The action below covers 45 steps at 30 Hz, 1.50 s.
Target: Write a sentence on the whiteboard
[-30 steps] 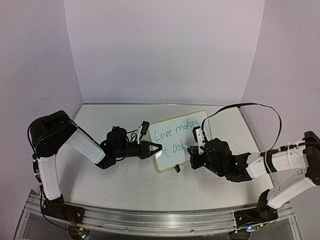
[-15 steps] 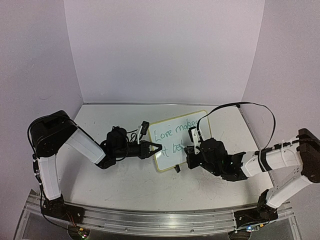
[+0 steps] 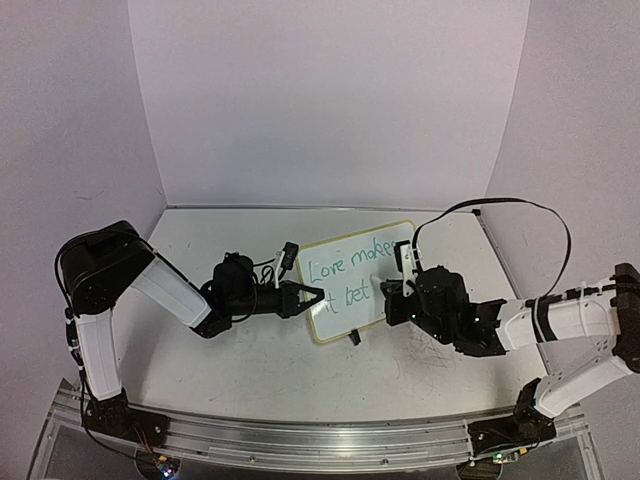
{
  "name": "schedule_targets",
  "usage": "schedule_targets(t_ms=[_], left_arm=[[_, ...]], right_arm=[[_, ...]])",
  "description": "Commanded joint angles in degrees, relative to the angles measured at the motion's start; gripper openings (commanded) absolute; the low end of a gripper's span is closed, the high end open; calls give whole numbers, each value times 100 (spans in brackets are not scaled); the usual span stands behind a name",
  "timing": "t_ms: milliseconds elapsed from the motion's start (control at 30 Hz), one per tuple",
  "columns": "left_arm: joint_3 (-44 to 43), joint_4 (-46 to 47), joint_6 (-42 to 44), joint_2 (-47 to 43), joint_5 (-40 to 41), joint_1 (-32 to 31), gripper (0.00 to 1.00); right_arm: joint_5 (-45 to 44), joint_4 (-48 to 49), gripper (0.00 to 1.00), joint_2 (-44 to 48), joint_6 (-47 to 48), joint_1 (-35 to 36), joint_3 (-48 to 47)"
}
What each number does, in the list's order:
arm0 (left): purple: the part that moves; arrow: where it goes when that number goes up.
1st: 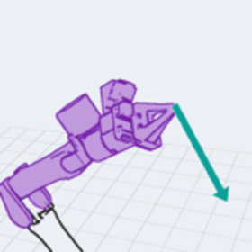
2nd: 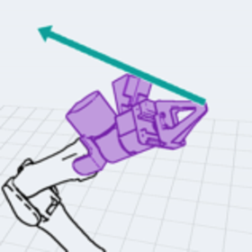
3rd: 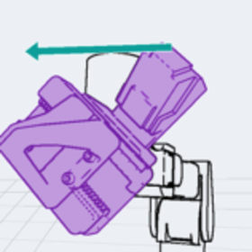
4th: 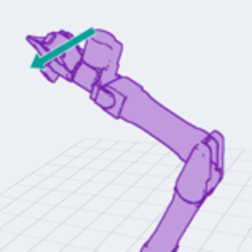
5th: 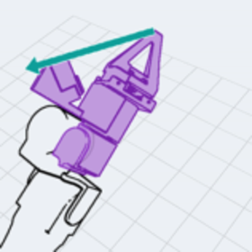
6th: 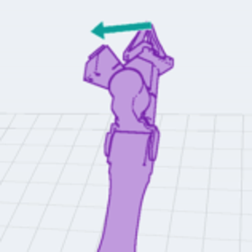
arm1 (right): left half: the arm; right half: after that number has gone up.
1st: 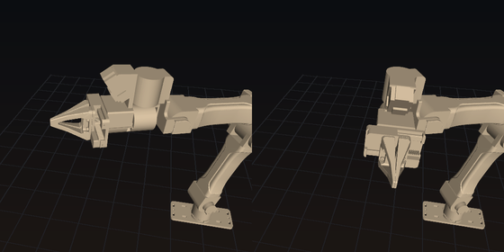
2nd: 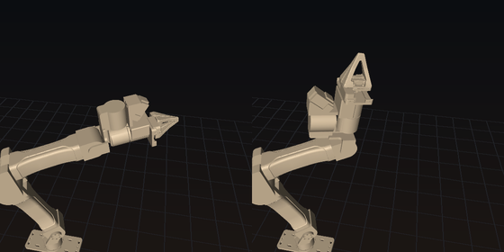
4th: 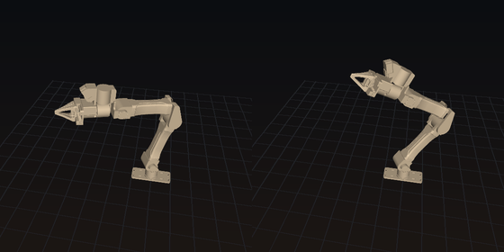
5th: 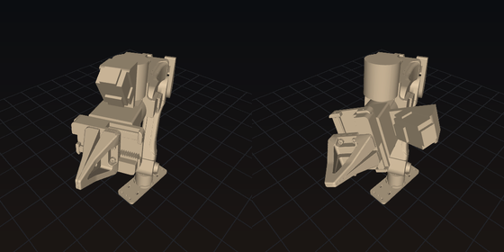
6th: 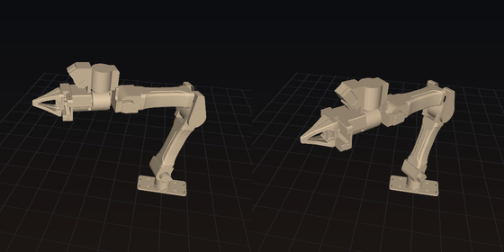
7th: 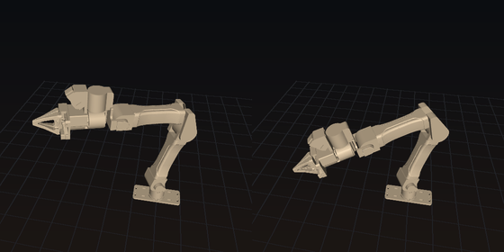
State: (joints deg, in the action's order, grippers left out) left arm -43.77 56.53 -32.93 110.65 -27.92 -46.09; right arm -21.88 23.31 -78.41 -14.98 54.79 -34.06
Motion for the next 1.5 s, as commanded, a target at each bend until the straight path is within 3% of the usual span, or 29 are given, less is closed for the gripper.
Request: schedule_targets(t_ms=[0, 700, 1467], left_arm=[[35, -532, -187, -18, 275, 108, 0], [55, -541, -144, -28, 299, 107, 0], [43, -554, -108, -38, 297, 108, 0]], right_arm=[[326, 263, 0, 1, 204, -264, -118], [246, 86, 0, -473, 94, -267, -323], [222, -217, 0, -324, -502, -80, 204]])
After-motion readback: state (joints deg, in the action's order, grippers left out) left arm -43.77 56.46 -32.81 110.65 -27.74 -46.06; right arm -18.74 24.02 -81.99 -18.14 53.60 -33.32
